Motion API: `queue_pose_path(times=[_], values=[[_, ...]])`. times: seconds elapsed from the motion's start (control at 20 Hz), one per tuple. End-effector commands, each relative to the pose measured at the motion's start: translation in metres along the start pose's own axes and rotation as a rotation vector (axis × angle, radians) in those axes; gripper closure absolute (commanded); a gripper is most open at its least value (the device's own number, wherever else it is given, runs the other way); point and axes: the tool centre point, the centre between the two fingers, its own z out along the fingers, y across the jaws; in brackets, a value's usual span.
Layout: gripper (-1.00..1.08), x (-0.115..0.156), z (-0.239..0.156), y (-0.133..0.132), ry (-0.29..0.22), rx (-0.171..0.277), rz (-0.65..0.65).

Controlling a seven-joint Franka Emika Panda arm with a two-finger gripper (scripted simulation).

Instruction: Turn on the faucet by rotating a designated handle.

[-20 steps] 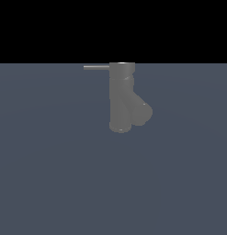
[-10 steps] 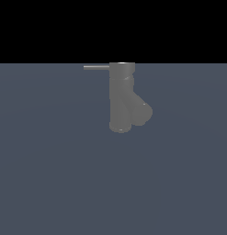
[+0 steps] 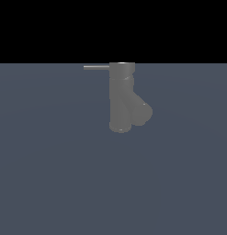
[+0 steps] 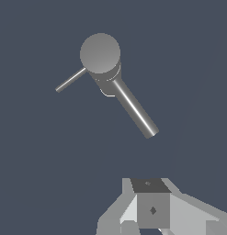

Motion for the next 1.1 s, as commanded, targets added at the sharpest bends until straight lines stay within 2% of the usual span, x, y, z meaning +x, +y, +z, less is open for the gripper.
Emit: queue_pose_path(times=[0.0,1.05], values=[[1.08,0.013,0.008,-0.011,-0.002,-0.004,0.059],[1.08,0.110,0.106,-0.102,-0.002,-0.046,0.541]])
